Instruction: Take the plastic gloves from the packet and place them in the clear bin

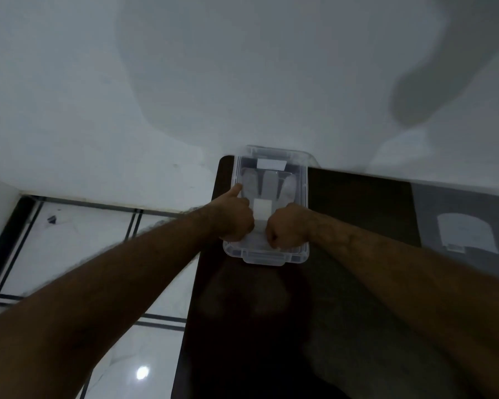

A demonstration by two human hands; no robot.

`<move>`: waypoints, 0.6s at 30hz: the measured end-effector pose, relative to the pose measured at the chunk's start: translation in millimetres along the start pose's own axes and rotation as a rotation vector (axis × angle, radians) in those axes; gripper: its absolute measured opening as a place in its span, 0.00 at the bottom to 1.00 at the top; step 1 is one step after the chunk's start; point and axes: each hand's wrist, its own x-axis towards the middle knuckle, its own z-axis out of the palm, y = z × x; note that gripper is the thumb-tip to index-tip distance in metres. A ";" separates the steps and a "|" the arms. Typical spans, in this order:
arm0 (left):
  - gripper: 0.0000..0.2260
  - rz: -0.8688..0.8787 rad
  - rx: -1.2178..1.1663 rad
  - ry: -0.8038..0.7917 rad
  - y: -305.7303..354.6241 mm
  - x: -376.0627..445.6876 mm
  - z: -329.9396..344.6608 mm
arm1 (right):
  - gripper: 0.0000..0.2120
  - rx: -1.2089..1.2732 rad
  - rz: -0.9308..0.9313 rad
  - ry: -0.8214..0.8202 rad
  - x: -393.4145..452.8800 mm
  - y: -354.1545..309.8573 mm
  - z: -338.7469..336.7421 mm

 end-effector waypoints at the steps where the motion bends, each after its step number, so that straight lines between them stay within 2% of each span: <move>1: 0.13 -0.003 0.003 0.010 1.0 0.3 0.8 | 0.13 0.009 0.003 -0.012 0.4 -0.8 0.2; 4: 0.11 -0.021 -0.003 0.000 1.2 1.9 -0.8 | 0.14 0.015 0.007 -0.063 4.9 -2.9 2.3; 9: 0.12 -0.072 0.067 0.092 -1.5 2.8 -8.8 | 0.16 -0.090 0.062 0.041 6.4 -2.5 1.2; 14: 0.11 -0.137 0.057 0.030 -2.9 5.1 -8.5 | 0.20 -0.153 0.149 -0.023 9.7 1.0 7.2; 18: 0.13 -0.134 0.033 0.118 -3.7 4.7 -13.4 | 0.18 -0.172 0.096 0.150 6.6 6.3 7.3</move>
